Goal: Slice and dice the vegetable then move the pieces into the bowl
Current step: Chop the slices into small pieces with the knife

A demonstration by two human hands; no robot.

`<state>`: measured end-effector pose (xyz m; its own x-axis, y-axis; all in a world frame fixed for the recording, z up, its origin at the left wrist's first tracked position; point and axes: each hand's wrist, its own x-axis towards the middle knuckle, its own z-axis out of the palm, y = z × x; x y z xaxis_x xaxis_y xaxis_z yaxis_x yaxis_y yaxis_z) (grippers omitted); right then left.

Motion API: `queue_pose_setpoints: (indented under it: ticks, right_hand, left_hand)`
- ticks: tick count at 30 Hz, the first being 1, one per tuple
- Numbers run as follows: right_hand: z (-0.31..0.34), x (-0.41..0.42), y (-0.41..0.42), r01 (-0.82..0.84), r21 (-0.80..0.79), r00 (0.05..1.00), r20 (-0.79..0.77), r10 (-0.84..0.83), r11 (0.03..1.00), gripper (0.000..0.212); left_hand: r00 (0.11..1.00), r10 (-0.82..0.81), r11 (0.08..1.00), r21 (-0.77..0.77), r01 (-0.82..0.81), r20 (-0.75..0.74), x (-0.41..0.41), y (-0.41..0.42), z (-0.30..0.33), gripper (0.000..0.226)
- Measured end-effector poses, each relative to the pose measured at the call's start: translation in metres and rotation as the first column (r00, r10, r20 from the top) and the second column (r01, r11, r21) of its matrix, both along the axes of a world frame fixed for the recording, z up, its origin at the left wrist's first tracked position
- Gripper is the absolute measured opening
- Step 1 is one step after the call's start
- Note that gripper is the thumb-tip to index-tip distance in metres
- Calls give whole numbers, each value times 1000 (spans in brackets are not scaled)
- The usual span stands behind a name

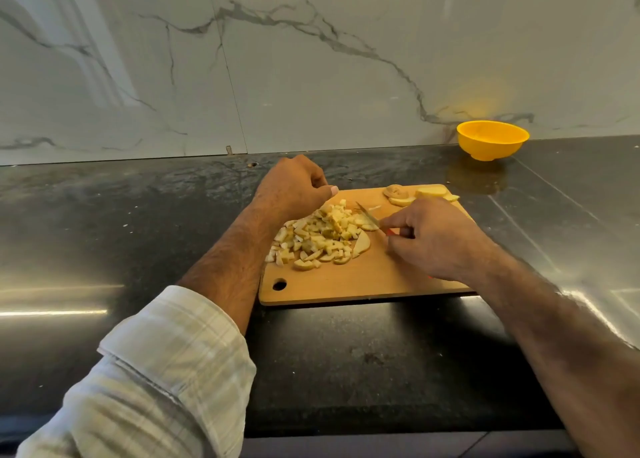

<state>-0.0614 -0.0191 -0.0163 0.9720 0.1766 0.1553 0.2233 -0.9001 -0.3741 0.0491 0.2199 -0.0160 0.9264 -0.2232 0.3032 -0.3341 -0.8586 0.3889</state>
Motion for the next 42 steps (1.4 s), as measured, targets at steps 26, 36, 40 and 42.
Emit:
queue_pose_setpoints:
  ticks: [26,36,40,42]
  right_hand:
    - [3,-1,-3,13,-83,998,69,-8,996,34]
    - [3,-3,-5,93,-74,987,141,-82,993,31]
    - [5,-3,-10,107,44,975,193,-114,993,29]
    - [5,-4,-10,113,50,976,180,-120,992,29]
  left_hand:
    - [1000,-27,999,17,27,13,-6,-5,4,26]
    - [997,-43,999,-11,44,62,-11,-10,8,25]
    - [993,-107,993,-37,109,49,-14,-14,8,17]
    - [987,-157,987,-32,159,37,-17,-18,7,16]
